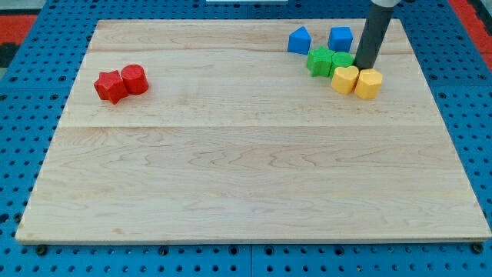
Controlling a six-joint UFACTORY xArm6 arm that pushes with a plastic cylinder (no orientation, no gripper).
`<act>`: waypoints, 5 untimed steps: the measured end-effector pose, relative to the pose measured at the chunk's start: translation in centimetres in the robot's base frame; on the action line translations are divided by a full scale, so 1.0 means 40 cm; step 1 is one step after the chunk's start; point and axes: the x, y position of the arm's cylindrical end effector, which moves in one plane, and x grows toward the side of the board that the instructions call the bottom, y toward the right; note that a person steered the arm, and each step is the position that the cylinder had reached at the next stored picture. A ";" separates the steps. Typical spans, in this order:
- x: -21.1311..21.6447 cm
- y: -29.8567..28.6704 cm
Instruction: Move the green circle into the blue cube
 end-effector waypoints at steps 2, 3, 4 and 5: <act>-0.025 -0.141; -0.023 -0.124; 0.054 -0.181; 0.062 -0.350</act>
